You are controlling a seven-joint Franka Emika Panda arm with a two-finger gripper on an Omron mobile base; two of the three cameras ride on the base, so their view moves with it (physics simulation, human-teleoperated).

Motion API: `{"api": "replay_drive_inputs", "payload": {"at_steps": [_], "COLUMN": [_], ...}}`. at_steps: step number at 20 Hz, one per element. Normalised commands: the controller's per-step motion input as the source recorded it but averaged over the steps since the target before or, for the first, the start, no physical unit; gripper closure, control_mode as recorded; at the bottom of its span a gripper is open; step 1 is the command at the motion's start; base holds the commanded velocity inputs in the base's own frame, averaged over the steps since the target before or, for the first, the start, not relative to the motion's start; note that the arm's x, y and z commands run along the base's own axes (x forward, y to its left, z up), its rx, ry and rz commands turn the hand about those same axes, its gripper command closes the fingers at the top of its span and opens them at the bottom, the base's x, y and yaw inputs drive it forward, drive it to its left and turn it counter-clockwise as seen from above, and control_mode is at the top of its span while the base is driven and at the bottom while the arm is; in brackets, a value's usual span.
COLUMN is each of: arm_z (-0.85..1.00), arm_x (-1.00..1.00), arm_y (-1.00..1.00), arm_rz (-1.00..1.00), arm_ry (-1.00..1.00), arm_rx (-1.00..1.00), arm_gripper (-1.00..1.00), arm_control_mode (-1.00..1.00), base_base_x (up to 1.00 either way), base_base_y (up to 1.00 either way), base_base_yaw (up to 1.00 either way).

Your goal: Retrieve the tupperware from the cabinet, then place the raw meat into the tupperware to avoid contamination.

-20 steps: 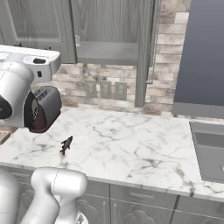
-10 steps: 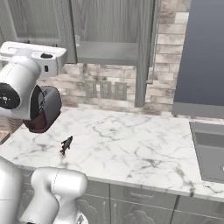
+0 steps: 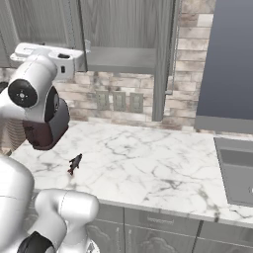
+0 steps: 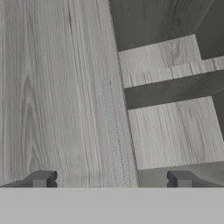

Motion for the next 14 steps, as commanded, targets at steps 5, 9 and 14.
{"api": "replay_drive_inputs", "payload": {"at_steps": [5,9,14], "arm_z": [-0.10,-0.13,-0.10], "arm_x": [0.48,0.45,0.42], "arm_y": [0.05,0.32,0.33], "arm_rz": [0.00,0.00,0.00], "arm_ry": [0.03,0.02,0.00], "arm_rx": [0.00,-0.02,-0.04], "arm_gripper": [-1.00,-1.00,-1.00], "arm_control_mode": [-1.00,-1.00,-1.00], "base_base_x": [0.00,0.00,0.00], "base_base_y": [0.00,0.00,0.00], "base_base_yaw": [0.00,0.00,0.00]}}
